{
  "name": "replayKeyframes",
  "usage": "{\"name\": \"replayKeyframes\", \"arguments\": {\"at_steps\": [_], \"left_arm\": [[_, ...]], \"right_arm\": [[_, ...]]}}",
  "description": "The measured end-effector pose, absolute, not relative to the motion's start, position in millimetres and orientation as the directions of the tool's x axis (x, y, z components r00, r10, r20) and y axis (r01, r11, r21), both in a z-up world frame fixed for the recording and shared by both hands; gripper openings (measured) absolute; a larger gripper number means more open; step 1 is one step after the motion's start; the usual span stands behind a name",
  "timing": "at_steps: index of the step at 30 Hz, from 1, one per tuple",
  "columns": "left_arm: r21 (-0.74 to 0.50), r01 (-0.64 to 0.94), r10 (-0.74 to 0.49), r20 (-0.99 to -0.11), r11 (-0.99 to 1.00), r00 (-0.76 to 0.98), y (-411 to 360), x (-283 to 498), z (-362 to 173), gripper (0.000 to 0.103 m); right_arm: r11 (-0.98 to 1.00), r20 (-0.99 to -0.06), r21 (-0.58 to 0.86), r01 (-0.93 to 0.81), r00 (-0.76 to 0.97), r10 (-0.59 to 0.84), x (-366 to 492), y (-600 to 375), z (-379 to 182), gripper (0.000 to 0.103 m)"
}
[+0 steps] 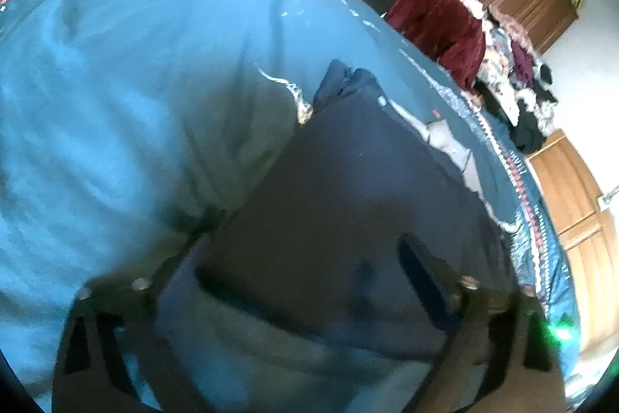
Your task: Fold large clothes
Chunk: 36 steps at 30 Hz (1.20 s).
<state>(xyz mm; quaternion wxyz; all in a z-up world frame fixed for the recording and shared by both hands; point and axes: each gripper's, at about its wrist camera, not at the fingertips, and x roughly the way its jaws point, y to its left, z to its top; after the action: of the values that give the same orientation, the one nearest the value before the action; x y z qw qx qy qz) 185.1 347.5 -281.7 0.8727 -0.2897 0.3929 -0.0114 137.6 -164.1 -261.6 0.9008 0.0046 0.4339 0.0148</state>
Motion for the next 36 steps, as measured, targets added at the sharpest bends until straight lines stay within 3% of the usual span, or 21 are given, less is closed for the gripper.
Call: {"name": "replayKeyframes", "arguments": {"at_steps": [6, 12, 13, 14, 15, 17, 25, 33, 36], "left_arm": [[-0.554, -0.211, -0.262, -0.652, 0.805, 0.712, 344, 182, -283, 0.073], [-0.564, -0.223, -0.266, -0.655, 0.795, 0.707, 336, 182, -291, 0.072], [-0.568, -0.224, -0.265, -0.651, 0.792, 0.711, 336, 183, -290, 0.066], [-0.581, -0.214, -0.279, -0.641, 0.786, 0.715, 337, 184, -289, 0.028], [-0.596, -0.206, -0.300, -0.637, 0.776, 0.711, 337, 184, -291, 0.006], [-0.569, -0.199, -0.276, -0.637, 0.798, 0.720, 328, 184, -287, 0.006], [-0.266, -0.010, -0.152, -0.582, 0.964, 0.799, 247, 174, -235, 0.006], [-0.054, 0.093, -0.107, -0.579, 0.994, 0.808, 200, 182, -230, 0.006], [0.004, 0.134, -0.107, -0.578, 0.991, 0.809, 179, 187, -237, 0.007]], "right_arm": [[0.991, -0.762, 0.041, -0.125, 0.637, 0.112, 116, -145, -225, 0.103], [0.967, -0.686, 0.050, -0.249, 0.695, 0.214, 121, -96, -175, 0.103], [0.955, -0.671, 0.044, -0.293, 0.700, 0.246, 126, -82, -168, 0.103], [0.944, -0.663, 0.043, -0.326, 0.698, 0.271, 131, -72, -164, 0.103], [0.933, -0.666, 0.046, -0.357, 0.685, 0.295, 140, -60, -160, 0.103], [0.903, -0.685, 0.098, -0.418, 0.630, 0.366, 165, -36, -154, 0.103], [0.736, -0.748, 0.365, -0.570, 0.290, 0.597, 278, 64, -158, 0.103], [0.734, -0.844, 0.356, -0.579, 0.139, 0.518, 325, 123, -186, 0.103], [0.752, -0.899, 0.201, -0.628, 0.186, 0.396, 319, 144, -186, 0.103]]}}
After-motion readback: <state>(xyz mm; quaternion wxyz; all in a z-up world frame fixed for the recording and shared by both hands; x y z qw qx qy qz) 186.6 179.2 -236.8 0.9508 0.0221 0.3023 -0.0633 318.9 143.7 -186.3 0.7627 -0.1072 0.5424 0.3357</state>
